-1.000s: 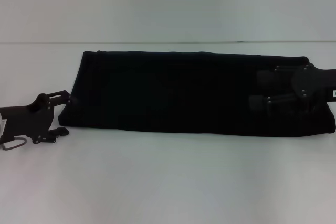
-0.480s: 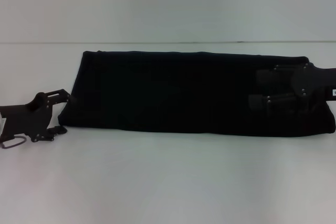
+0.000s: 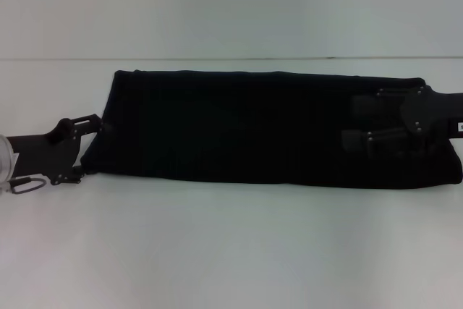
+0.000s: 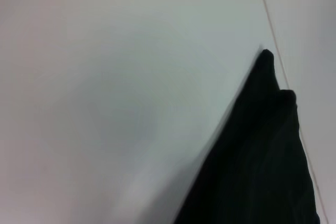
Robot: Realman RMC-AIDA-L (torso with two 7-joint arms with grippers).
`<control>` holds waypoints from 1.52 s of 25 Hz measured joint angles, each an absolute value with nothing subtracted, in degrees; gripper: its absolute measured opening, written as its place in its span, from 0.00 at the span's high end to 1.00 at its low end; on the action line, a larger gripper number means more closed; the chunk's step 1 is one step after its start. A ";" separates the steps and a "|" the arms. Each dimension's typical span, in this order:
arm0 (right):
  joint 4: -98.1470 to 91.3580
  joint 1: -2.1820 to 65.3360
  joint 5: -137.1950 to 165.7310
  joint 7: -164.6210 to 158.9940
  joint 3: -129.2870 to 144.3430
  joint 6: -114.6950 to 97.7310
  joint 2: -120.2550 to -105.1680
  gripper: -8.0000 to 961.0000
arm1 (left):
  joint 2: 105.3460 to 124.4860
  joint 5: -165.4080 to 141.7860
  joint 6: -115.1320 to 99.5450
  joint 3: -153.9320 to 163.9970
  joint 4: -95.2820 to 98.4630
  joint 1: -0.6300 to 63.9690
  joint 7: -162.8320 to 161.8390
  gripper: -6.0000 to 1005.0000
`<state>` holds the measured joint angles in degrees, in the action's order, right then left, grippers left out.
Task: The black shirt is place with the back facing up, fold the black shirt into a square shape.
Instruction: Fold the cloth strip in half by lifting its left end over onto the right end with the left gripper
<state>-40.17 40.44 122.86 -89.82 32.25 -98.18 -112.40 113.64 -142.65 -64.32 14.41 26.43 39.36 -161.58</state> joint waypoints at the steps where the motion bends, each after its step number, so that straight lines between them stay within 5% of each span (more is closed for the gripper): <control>1: -40.17 40.44 122.84 -89.82 32.25 -98.21 -112.40 0.05 | 113.64 -142.64 -64.30 14.42 26.40 39.54 -161.34 0.12; 10: -40.17 40.14 122.52 -89.82 32.25 -98.27 -112.36 0.05 | 113.64 -142.74 -64.78 14.61 26.36 39.66 -158.74 0.12; 16: -40.17 39.99 122.26 -89.82 32.27 -98.42 -112.31 0.05 | 113.64 -142.92 -65.04 14.60 26.36 39.42 -155.23 0.28; 21: -40.17 39.99 122.25 -89.82 32.35 -98.44 -112.30 0.05 | 113.64 -143.27 -64.62 14.59 26.37 39.26 -154.30 0.52; 32: -40.17 39.97 122.25 -89.82 32.52 -98.44 -112.40 0.05 | 113.64 -143.55 -63.78 16.23 26.71 39.04 -152.64 0.76; 34: -40.17 39.97 122.25 -89.82 32.54 -98.33 -112.42 0.05 | 113.63 -143.57 -63.79 16.40 26.81 39.03 -151.74 0.97; 38: -39.97 40.08 122.25 -89.86 32.50 -97.99 -112.60 0.05 | 113.42 -142.87 -64.43 16.03 26.95 39.02 -148.37 0.97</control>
